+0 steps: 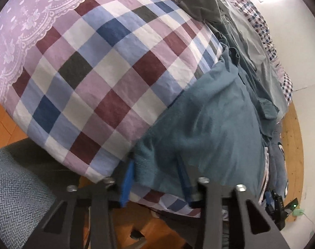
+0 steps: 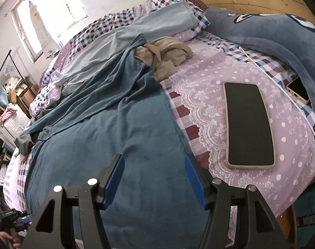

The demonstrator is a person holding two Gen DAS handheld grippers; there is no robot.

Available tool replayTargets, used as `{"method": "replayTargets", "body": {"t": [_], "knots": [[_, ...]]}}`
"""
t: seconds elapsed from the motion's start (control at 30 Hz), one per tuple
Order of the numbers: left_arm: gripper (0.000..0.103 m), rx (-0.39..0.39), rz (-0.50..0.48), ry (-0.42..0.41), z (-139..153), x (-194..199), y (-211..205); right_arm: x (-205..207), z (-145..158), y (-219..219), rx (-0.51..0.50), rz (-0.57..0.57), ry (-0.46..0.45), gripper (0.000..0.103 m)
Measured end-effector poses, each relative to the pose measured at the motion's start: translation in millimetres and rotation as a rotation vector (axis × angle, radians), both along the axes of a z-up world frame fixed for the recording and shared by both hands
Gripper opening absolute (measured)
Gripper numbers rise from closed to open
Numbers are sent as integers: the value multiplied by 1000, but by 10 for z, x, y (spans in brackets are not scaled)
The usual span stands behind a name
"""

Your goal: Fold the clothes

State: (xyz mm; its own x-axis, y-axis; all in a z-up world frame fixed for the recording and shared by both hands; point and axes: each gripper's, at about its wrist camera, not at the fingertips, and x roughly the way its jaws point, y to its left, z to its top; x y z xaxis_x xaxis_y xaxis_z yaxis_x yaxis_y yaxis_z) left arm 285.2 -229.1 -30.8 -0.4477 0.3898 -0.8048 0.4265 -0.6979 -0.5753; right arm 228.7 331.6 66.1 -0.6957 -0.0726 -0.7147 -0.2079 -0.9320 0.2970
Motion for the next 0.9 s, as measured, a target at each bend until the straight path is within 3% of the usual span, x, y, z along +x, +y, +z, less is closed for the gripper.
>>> {"method": "replayTargets", "body": {"t": [0.07, 0.13, 0.37, 0.67, 0.9], "knots": [[22, 11, 6, 1, -12, 20, -34, 7, -13, 0, -2, 1, -3, 64], [9, 48, 14, 36, 33, -3, -39, 19, -18, -2, -2, 1, -4, 64], [6, 221, 69, 271, 313, 68, -171, 147, -129, 113, -23, -17, -59, 64], [5, 237, 179, 419, 542, -134, -275, 491, -355, 370, -116, -53, -147, 64], [5, 228, 208, 452, 618, -281, -250, 699, -536, 511, -183, -55, -211, 64]]}}
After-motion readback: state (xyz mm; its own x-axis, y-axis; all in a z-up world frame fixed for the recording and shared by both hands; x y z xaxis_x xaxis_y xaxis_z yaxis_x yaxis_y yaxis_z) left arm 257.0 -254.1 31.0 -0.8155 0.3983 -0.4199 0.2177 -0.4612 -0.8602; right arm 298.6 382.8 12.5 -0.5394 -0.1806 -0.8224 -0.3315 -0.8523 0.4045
